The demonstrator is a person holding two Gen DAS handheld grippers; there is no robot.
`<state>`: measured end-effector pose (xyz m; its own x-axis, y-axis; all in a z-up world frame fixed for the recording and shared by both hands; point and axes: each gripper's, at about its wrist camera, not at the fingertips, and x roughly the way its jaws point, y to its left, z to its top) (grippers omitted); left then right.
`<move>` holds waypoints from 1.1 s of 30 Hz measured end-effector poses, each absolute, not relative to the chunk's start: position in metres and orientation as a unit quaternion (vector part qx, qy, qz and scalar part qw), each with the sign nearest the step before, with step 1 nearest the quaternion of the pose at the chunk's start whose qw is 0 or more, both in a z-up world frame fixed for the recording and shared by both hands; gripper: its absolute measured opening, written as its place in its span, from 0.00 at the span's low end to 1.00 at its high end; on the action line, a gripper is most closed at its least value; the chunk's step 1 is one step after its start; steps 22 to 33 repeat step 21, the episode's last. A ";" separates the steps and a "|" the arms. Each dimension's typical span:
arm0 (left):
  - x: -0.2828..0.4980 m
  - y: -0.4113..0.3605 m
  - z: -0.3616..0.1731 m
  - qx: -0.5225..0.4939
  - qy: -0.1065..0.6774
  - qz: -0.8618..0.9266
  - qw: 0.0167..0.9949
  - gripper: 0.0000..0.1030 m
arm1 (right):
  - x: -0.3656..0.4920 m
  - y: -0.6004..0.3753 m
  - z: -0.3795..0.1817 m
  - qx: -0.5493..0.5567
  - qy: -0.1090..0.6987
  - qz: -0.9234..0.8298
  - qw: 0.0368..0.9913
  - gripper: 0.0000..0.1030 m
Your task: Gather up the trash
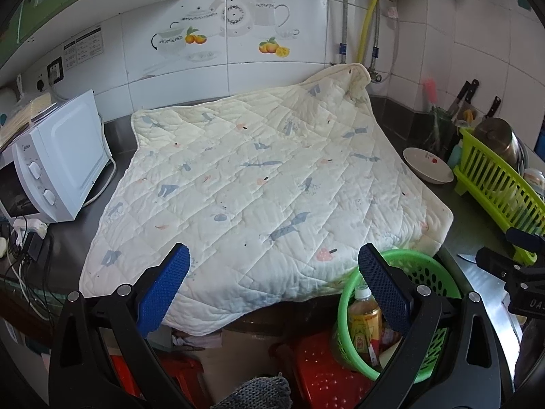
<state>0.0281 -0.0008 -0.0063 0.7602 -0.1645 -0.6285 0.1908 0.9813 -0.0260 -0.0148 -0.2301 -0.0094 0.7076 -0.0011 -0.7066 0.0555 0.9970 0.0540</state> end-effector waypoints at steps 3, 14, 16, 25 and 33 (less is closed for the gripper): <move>0.027 -0.002 -0.005 0.020 0.331 -0.096 0.938 0.95 | -0.015 -0.230 -0.009 0.036 0.382 -0.016 0.923 0.90; 0.025 0.000 -0.003 0.021 0.321 -0.094 0.942 0.95 | -0.016 -0.232 -0.008 0.038 0.380 -0.019 0.924 0.90; 0.025 0.001 -0.003 0.019 0.321 -0.090 0.943 0.95 | -0.015 -0.231 -0.007 0.039 0.380 -0.020 0.924 0.90; 0.027 0.002 -0.002 0.015 0.321 -0.086 0.943 0.95 | -0.015 -0.231 -0.007 0.040 0.379 -0.019 0.925 0.90; 0.027 0.002 -0.002 0.015 0.321 -0.086 0.943 0.95 | -0.015 -0.231 -0.007 0.040 0.379 -0.019 0.925 0.90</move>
